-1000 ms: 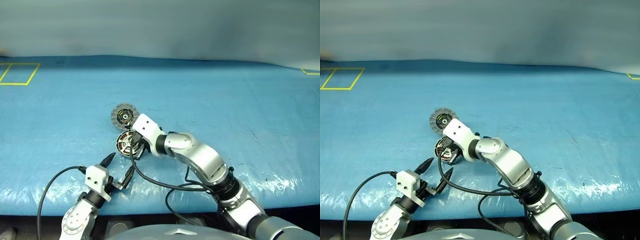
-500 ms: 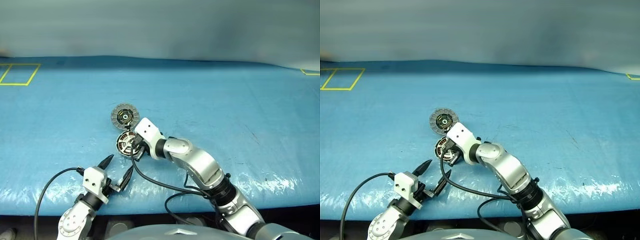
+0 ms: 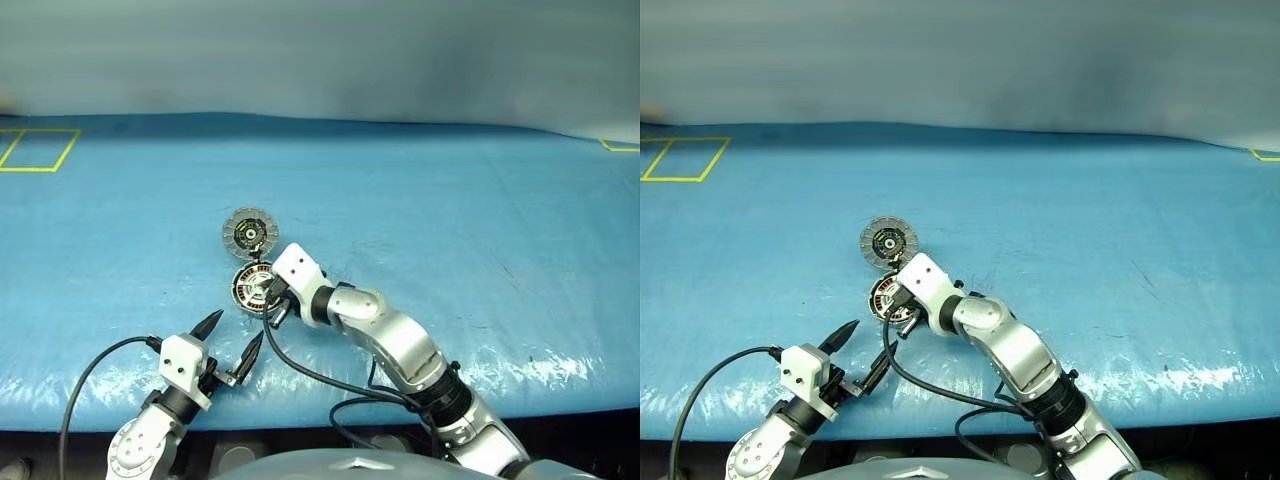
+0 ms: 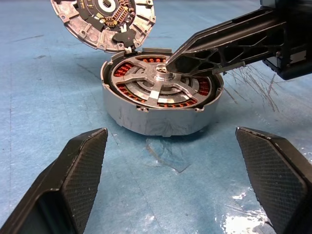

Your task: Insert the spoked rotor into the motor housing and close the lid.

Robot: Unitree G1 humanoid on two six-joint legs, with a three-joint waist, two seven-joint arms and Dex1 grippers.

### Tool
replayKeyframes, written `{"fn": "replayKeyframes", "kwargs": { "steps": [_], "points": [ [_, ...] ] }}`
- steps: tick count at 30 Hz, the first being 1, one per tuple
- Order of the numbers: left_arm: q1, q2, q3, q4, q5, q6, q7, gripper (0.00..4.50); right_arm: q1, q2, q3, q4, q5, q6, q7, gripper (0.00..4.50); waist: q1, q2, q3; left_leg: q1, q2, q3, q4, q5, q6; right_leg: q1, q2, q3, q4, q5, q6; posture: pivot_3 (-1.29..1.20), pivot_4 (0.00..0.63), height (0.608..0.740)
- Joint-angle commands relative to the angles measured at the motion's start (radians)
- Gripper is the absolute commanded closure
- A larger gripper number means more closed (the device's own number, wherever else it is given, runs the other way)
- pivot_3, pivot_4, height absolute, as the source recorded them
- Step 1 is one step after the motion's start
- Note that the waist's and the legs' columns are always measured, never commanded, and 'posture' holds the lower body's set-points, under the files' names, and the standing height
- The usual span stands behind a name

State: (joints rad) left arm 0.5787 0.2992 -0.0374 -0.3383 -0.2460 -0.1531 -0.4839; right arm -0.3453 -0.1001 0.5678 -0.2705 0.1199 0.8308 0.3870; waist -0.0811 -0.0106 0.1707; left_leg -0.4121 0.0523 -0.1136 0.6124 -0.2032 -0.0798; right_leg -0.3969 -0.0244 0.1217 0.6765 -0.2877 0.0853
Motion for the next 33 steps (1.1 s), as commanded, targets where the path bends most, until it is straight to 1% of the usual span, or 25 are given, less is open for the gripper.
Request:
{"fn": "replayKeyframes", "kwargs": {
  "steps": [1,2,4,6,8,9,11,13,14,15,18,19,22,23,28,33],
  "points": [
    [0.008,0.014,0.018,-0.074,-0.032,-0.005,-0.017,0.00,0.012,0.003,-0.011,-0.045,0.041,-0.003,0.044,4.46,0.000,-0.001,0.000,0.000,0.000,0.000,0.000,0.000,0.000,0.000,0.000,0.000,0.000,0.000,0.000,0.00,0.150,0.740],
    [0.008,0.014,0.023,-0.085,-0.045,-0.006,-0.019,0.00,0.013,0.001,-0.022,-0.066,0.054,-0.009,0.058,4.46,0.000,-0.001,0.000,-0.001,0.000,0.000,0.000,0.000,0.000,0.000,0.000,0.000,0.000,0.000,0.000,0.00,0.150,0.740],
    [-0.001,0.012,0.053,-0.160,-0.123,0.070,0.012,0.00,0.014,-0.012,-0.057,-0.142,0.100,-0.028,0.102,4.46,0.001,-0.002,0.001,-0.003,0.000,0.000,0.000,0.000,0.000,0.001,0.000,0.000,0.000,0.000,0.000,0.00,0.150,0.740],
    [-0.033,0.051,0.085,-0.243,-0.203,0.134,-0.001,0.00,0.019,-0.012,-0.123,-0.212,0.153,-0.030,0.117,4.46,0.003,-0.002,0.001,-0.005,0.000,0.000,0.000,0.000,0.000,0.000,0.000,0.000,0.000,0.000,0.001,0.00,0.150,0.740],
    [-0.072,0.078,0.110,-0.283,-0.245,0.173,-0.009,0.00,0.028,-0.011,-0.169,-0.244,0.180,-0.032,0.112,4.46,0.007,-0.002,0.001,-0.005,0.000,-0.001,0.000,0.000,0.000,0.000,0.000,-0.001,0.000,0.000,0.001,0.00,0.150,0.740],
    [-0.089,0.085,0.119,-0.289,-0.259,0.189,-0.003,0.19,0.031,-0.012,-0.179,-0.249,0.185,-0.034,0.109,4.49,0.008,-0.002,0.001,-0.005,0.000,-0.001,0.000,0.000,0.000,0.001,0.000,-0.001,0.000,0.000,0.001,0.00,0.150,0.740],
    [-0.189,0.096,0.155,-0.279,-0.305,0.257,0.041,0.64,0.064,-0.021,-0.215,-0.262,0.194,-0.044,0.095,4.50,0.008,-0.002,0.001,-0.004,0.000,-0.001,0.000,0.000,0.000,0.002,0.000,-0.001,0.000,0.000,0.001,0.00,0.150,0.740],
    [-0.317,0.109,0.189,-0.263,-0.336,0.336,0.096,1.34,0.112,-0.043,-0.232,-0.273,0.179,-0.079,0.083,4.50,0.017,-0.003,0.002,-0.003,0.000,-0.001,0.000,0.000,0.000,0.003,0.000,-0.001,0.000,0.001,0.001,0.00,0.150,0.740],
    [-0.354,0.113,0.199,-0.258,-0.345,0.363,0.110,1.62,0.126,-0.052,-0.231,-0.275,0.171,-0.094,0.080,4.50,0.020,-0.003,0.002,-0.004,0.000,-0.002,0.001,0.000,0.000,0.003,0.001,-0.001,0.000,0.001,0.001,0.00,0.150,0.740],
    [-0.407,0.114,0.212,-0.246,-0.372,0.394,0.125,1.98,0.153,-0.061,-0.231,-0.277,0.163,-0.115,0.073,4.50,0.018,-0.003,0.002,-0.004,0.000,-0.003,0.001,0.001,-0.001,0.003,0.001,-0.002,0.000,0.001,0.002,0.00,0.150,0.740],
    [-0.601,0.136,0.246,-0.152,-0.436,0.485,0.132,2.99,0.262,-0.084,-0.225,-0.272,0.113,-0.215,0.032,4.50,0.015,-0.003,0.002,-0.003,-0.001,-0.002,0.001,0.001,-0.001,0.004,0.001,-0.001,0.000,0.004,0.007,0.00,0.150,0.740],
    [-0.646,0.144,0.251,-0.120,-0.446,0.507,0.126,3.33,0.295,-0.079,-0.228,-0.264,0.109,-0.263,0.027,4.50,0.016,-0.003,0.002,-0.003,-0.001,-0.002,0.001,0.001,-0.001,0.004,0.001,-0.001,0.000,0.004,0.008,0.00,0.150,0.740],
    [-0.763,0.186,0.248,-0.007,-0.442,0.551,0.071,4.33,0.365,-0.090,-0.204,-0.223,0.021,-0.414,-0.019,4.50,0.007,-0.003,0.002,-0.003,-0.001,-0.002,0.000,0.001,-0.001,0.003,0.001,-0.001,0.000,0.004,0.008,0.00,0.150,0.740],
    [-0.810,0.203,0.242,0.047,-0.438,0.566,0.042,4.46,0.387,-0.093,-0.201,-0.207,0.008,-0.439,-0.025,4.50,0.004,-0.004,0.002,-0.003,-0.001,-0.002,0.000,0.001,-0.001,0.004,0.001,-0.001,0.000,0.004,0.008,0.00,0.150,0.740],
    [-1.021,0.243,0.215,0.312,-0.423,0.598,-0.110,4.46,0.467,-0.066,-0.210,-0.167,0.018,-0.494,-0.039,4.50,0.011,-0.004,0.002,-0.003,0.000,-0.003,0.000,0.001,-0.001,0.004,0.002,-0.002,0.000,0.004,0.008,0.00,0.150,0.740],
    [-1.171,0.275,0.160,0.550,-0.360,0.634,-0.255,4.46,0.507,-0.045,-0.211,-0.169,0.051,-0.500,-0.023,4.50,0.010,-0.004,0.002,-0.004,0.000,-0.003,0.000,0.001,-0.001,0.004,0.002,-0.001,0.000,0.005,0.008,0.00,0.150,0.740]
  ]
}}
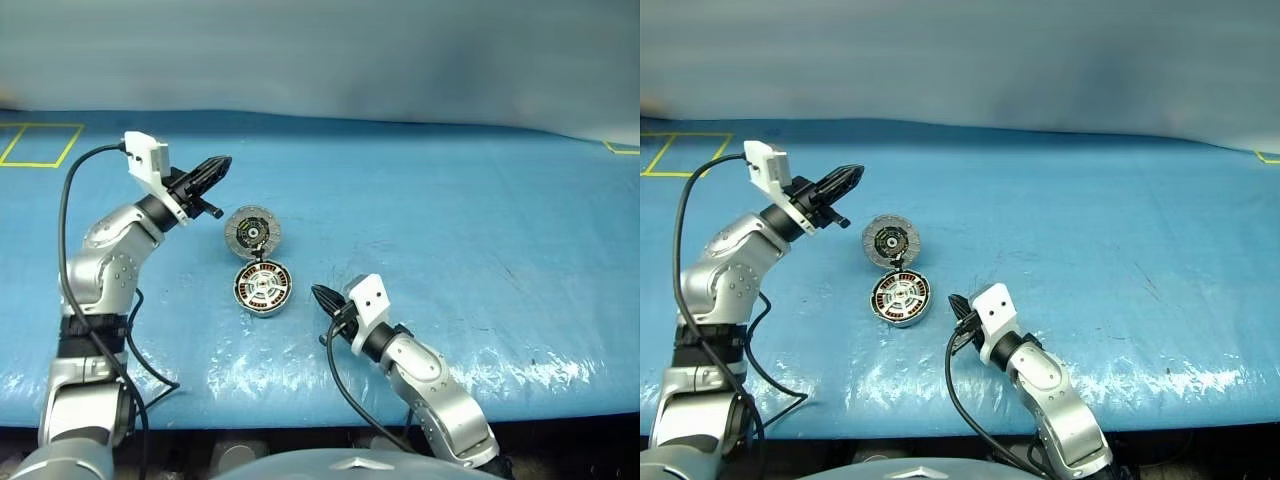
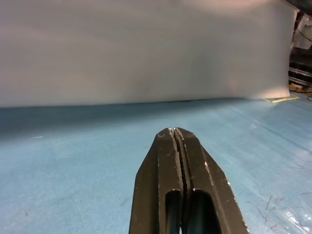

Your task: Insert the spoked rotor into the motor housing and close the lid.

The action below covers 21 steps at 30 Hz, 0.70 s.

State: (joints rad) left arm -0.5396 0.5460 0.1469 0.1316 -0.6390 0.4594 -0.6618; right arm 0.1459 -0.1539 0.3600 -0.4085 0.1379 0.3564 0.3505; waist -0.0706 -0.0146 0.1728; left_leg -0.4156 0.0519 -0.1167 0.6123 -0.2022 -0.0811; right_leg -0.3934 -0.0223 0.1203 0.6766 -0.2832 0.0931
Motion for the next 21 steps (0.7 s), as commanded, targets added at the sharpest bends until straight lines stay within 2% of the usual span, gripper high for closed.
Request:
{"fn": "replayKeyframes", "kwargs": {
  "steps": [1,10,16,21],
  "points": [
    [-0.075,0.035,-0.044,0.122,0.056,0.025,-0.103,4.46,0.023,0.010,-0.003,-0.032,0.035,-0.030,0.013,4.50,0.000,0.000,0.000,0.000,0.000,0.000,0.000,0.000,0.000,0.000,0.000,0.000,0.000,0.000,0.000,0.00,0.150,0.740],
    [-0.252,-0.015,-0.101,0.474,0.176,0.058,-0.186,4.46,0.045,0.025,0.013,-0.046,0.016,-0.034,-0.023,4.50,0.002,0.000,0.000,0.000,0.000,-0.001,0.000,0.000,0.000,0.000,0.000,0.000,0.000,0.000,-0.001,0.00,0.150,0.740],
    [-0.295,-0.001,-0.155,0.570,0.233,0.075,-0.356,4.46,0.036,0.029,0.001,-0.052,0.014,-0.013,-0.042,4.50,0.002,0.000,0.000,-0.001,0.000,-0.001,-0.001,0.000,0.000,0.000,0.000,-0.001,0.000,0.000,-0.001,0.00,0.150,0.740],
    [-0.272,0.049,-0.203,0.492,0.225,0.136,-0.576,4.46,0.031,0.029,-0.012,-0.052,0.016,0.002,-0.056,4.50,0.001,0.000,0.000,-0.001,0.000,-0.001,-0.001,0.000,0.000,0.000,0.000,0.000,0.001,0.000,-0.001,0.00,0.150,0.740]
  ]
}}
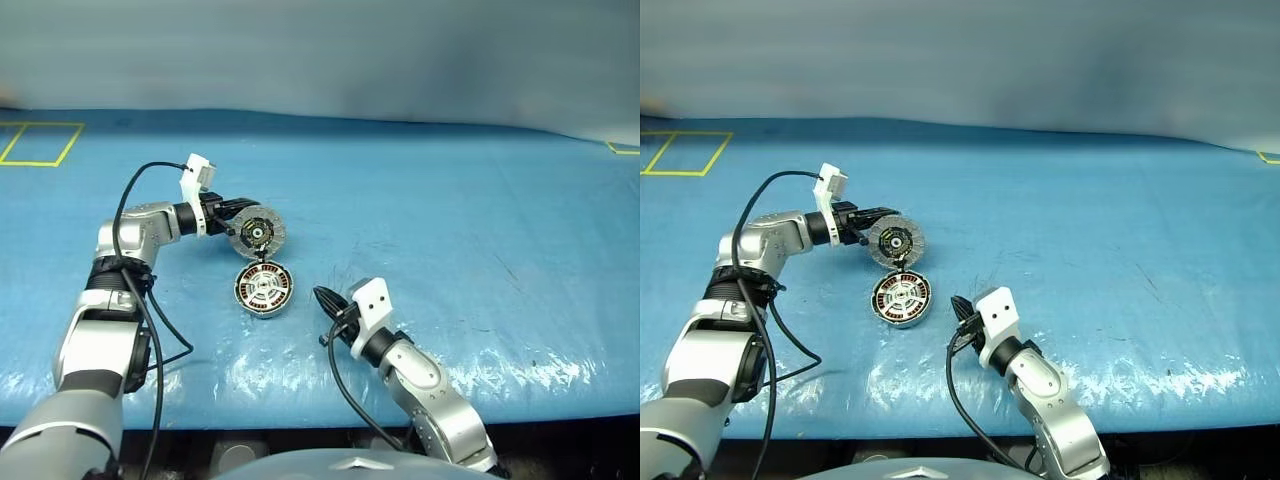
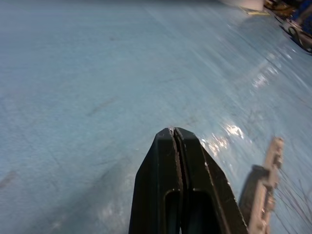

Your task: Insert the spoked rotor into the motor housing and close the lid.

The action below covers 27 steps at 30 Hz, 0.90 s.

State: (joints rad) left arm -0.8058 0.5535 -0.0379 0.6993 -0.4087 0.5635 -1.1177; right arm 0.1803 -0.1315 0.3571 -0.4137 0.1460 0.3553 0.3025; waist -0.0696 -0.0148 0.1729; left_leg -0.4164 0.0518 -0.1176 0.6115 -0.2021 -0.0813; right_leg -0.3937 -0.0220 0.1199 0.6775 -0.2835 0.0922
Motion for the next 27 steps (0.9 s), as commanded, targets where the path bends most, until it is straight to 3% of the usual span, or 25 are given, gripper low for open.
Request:
{"fn": "replayKeyframes", "kwargs": {
  "steps": [1,11,22,25,27],
  "points": [
    [-0.001,0.052,-0.025,-0.088,-0.004,0.041,-0.148,4.46,-0.004,0.006,-0.010,-0.047,0.007,0.006,-0.010,4.50,0.000,0.000,0.000,0.000,0.000,0.000,0.000,0.000,0.000,0.000,0.000,0.000,0.000,0.000,0.000,0.00,0.150,0.740],
    [0.067,0.120,-0.091,-0.275,-0.002,0.090,-0.346,4.46,-0.020,0.009,-0.013,-0.027,0.000,0.040,-0.024,4.50,0.001,0.000,0.000,0.000,0.000,0.000,0.001,0.000,0.000,0.000,0.000,0.000,0.001,0.000,0.000,0.00,0.150,0.740],
    [0.197,0.158,-0.296,-0.414,0.130,0.009,-0.431,4.46,-0.035,0.028,-0.008,-0.011,-0.021,0.045,-0.048,4.50,0.002,0.000,0.000,0.001,0.001,0.000,0.001,0.000,0.000,0.000,0.000,0.000,0.002,0.000,-0.001,0.00,0.150,0.740],
    [0.221,0.165,-0.282,-0.448,0.129,-0.014,-0.419,4.46,-0.028,0.032,-0.012,-0.027,-0.021,0.054,-0.060,4.50,0.002,0.001,0.000,0.001,0.001,0.000,0.001,0.000,0.000,0.001,0.000,0.000,0.002,-0.001,-0.001,0.00,0.150,0.740],
    [0.245,0.152,-0.198,-0.515,0.081,-0.029,-0.364,4.46,-0.031,0.026,-0.019,-0.080,-0.001,0.092,-0.055,4.50,0.002,0.001,0.000,0.001,0.001,0.000,0.001,0.000,0.000,0.001,0.000,0.000,0.002,-0.001,-0.001,0.00,0.150,0.740]
  ]
}}
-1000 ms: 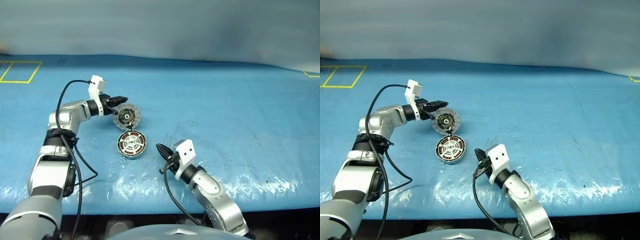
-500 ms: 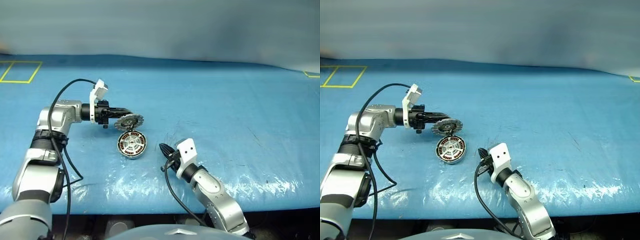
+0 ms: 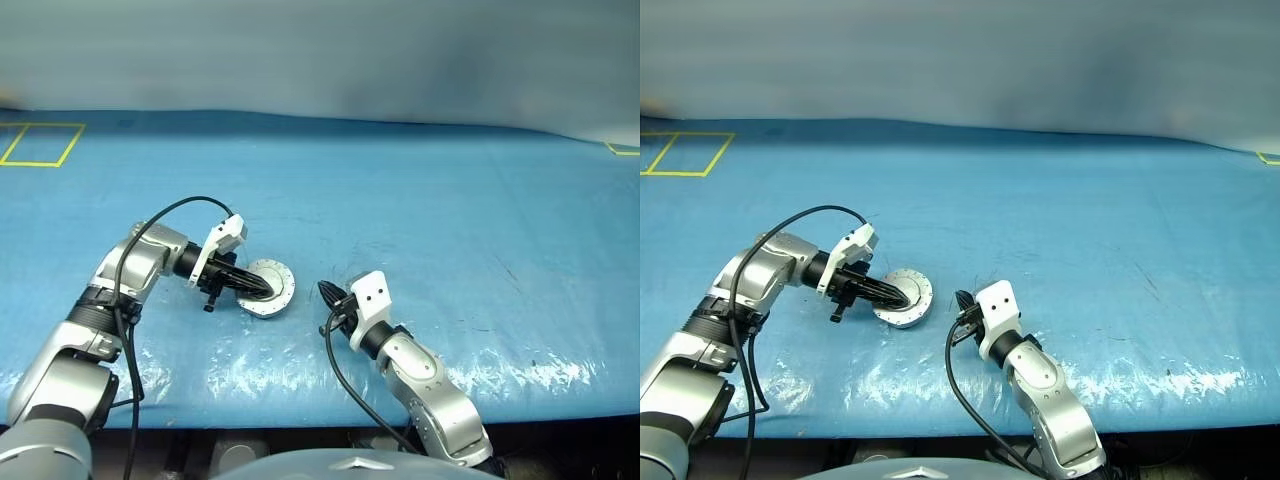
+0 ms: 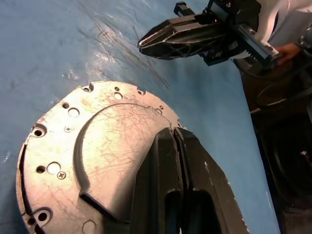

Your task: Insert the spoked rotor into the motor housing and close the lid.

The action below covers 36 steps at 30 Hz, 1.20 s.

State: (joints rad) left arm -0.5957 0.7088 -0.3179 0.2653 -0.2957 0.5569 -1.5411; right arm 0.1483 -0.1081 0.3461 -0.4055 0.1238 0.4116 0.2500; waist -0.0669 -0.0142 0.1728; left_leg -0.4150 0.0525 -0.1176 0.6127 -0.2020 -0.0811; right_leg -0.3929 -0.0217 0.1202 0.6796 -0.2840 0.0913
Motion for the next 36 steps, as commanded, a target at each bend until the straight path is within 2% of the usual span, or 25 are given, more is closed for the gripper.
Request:
{"fn": "replayKeyframes", "kwargs": {
  "steps": [1,4,7,9,10,13,18,22,24,31,36],
  "points": [
    [0.049,-0.022,0.140,-0.123,-0.067,-0.021,0.109,4.46,-0.004,-0.002,-0.015,-0.116,0.030,0.062,-0.002,4.50,-0.002,0.000,0.000,0.000,0.000,0.000,0.000,0.000,0.000,0.000,0.000,0.000,0.000,0.000,0.000,0.00,0.150,0.740],
    [0.104,-0.081,0.282,-0.261,-0.144,0.011,0.272,4.46,-0.030,-0.025,-0.029,-0.181,0.047,0.136,0.010,4.50,0.003,0.000,0.000,-0.001,0.000,0.000,0.000,0.000,0.000,-0.001,0.000,0.000,0.000,0.000,0.000,0.00,0.150,0.740],
    [0.236,-0.141,0.391,-0.458,-0.171,0.001,0.454,4.46,-0.100,-0.084,-0.029,-0.227,0.049,0.196,0.056,4.50,-0.001,0.001,0.000,-0.001,0.000,0.000,0.001,0.000,0.000,0.000,0.000,0.000,0.000,0.000,0.000,0.00,0.150,0.740],
    [0.358,-0.182,0.418,-0.582,-0.146,-0.058,0.546,4.46,-0.163,-0.112,-0.031,-0.223,0.055,0.250,0.073,4.50,-0.004,0.001,0.000,0.000,0.000,0.002,0.001,0.000,0.000,0.000,-0.001,0.001,0.000,0.001,-0.001,0.00,0.150,0.740],
    [0.428,-0.205,0.418,-0.635,-0.105,-0.119,0.593,4.49,-0.200,-0.134,-0.020,-0.211,0.035,0.266,0.077,4.32,-0.005,0.001,0.000,0.001,0.000,0.001,0.001,0.000,0.000,0.000,-0.001,0.001,0.000,0.001,-0.002,0.00,0.150,0.740],
    [0.624,-0.292,0.420,-0.756,-0.035,-0.227,0.742,4.50,-0.298,-0.188,0.015,-0.182,0.020,0.299,0.125,3.60,-0.001,0.000,0.000,0.001,0.000,0.001,0.000,0.000,0.000,0.001,-0.001,0.001,0.000,0.003,-0.004,0.00,0.150,0.740],
    [0.900,-0.487,0.392,-0.854,0.050,-0.414,0.961,4.50,-0.397,-0.219,0.052,-0.114,0.066,0.287,0.250,1.90,0.009,0.000,0.000,0.001,-0.001,0.001,0.003,0.000,0.000,0.004,-0.002,0.001,-0.001,0.003,-0.002,0.00,0.150,0.740],
    [1.080,-0.531,0.314,-0.841,0.145,-0.579,1.010,4.50,-0.462,-0.211,0.084,-0.019,0.061,0.257,0.309,0.48,0.006,0.000,0.000,0.002,-0.001,0.001,0.005,0.000,0.000,0.006,-0.002,0.001,-0.003,0.000,-0.002,0.00,0.150,0.740],
    [1.145,-0.562,0.294,-0.830,0.146,-0.618,1.046,4.50,-0.490,-0.189,0.097,0.026,0.057,0.245,0.320,0.03,0.005,0.000,0.000,0.002,-0.001,0.002,0.006,0.000,0.001,0.006,-0.002,0.001,-0.003,-0.001,-0.003,0.00,0.150,0.740],
    [1.224,-0.562,0.269,-0.729,0.164,-0.768,1.072,4.50,-0.553,-0.106,0.137,0.164,0.039,0.212,0.344,0.03,-0.001,0.000,0.000,0.001,-0.001,0.003,0.007,0.000,0.001,0.003,-0.002,0.002,-0.002,0.000,-0.003,0.00,0.150,0.740],
    [1.132,-0.568,0.266,-0.653,0.148,-0.765,1.093,4.50,-0.600,-0.078,0.150,0.249,0.030,0.172,0.376,0.03,-0.001,0.000,0.000,-0.001,-0.001,0.002,0.006,0.000,0.001,0.001,-0.002,0.001,-0.002,0.000,-0.003,0.00,0.150,0.740]
  ]
}}
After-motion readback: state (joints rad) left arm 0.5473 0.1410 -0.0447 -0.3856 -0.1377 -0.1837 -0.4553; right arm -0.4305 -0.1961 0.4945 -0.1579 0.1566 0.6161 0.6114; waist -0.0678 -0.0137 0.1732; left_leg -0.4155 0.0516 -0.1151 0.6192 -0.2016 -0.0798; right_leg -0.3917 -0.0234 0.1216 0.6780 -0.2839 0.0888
